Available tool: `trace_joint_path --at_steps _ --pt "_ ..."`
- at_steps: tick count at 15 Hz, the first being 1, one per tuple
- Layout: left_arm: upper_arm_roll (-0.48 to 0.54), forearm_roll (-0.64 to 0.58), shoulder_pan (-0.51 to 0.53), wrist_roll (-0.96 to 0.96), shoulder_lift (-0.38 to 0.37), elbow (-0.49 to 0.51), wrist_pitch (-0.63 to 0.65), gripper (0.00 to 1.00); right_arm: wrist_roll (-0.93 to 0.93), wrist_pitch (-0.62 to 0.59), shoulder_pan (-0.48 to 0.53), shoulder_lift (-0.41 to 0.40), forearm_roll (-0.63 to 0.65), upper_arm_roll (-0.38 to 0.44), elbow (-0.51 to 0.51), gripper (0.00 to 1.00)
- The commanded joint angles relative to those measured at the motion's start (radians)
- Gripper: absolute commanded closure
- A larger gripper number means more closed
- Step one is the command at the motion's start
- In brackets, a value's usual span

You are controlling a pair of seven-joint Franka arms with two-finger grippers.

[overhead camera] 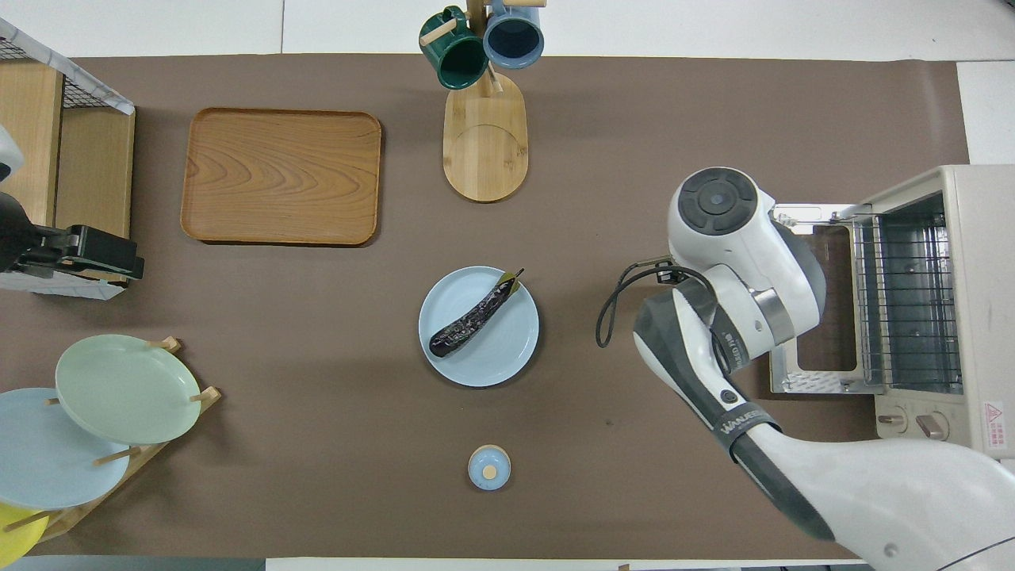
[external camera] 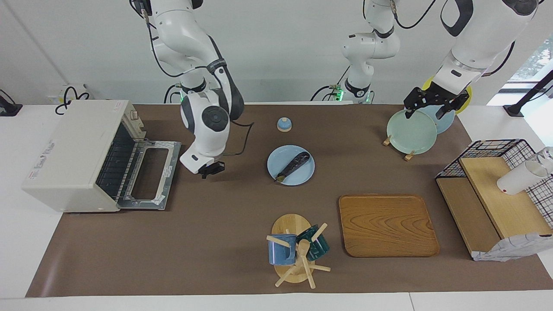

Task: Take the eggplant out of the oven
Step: 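Release the plate and withdraw the right gripper toward the oven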

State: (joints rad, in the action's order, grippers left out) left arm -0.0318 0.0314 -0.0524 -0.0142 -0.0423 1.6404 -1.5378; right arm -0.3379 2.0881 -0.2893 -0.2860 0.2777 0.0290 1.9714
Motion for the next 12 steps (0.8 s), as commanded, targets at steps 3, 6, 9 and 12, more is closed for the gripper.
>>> trace_joint_path --at_steps 3,6,9,12 --pt "0.003 -0.021 -0.006 0.0 -0.016 0.013 -0.005 0.0 0.025 0.115 0.062 0.047 0.162 -0.017 0.161 1.0" --pt "0.003 -0.021 -0.006 0.0 -0.016 0.013 -0.007 0.0 0.03 0.118 0.067 0.05 0.198 -0.015 0.184 1.0" --pt "0.004 -0.021 -0.004 0.002 -0.016 0.012 -0.002 0.0 0.039 0.112 0.068 0.056 0.232 -0.015 0.195 1.0" --pt "0.003 -0.021 -0.012 0.005 -0.016 0.012 0.002 0.0 0.053 0.102 0.079 0.059 0.242 -0.015 0.196 1.0"
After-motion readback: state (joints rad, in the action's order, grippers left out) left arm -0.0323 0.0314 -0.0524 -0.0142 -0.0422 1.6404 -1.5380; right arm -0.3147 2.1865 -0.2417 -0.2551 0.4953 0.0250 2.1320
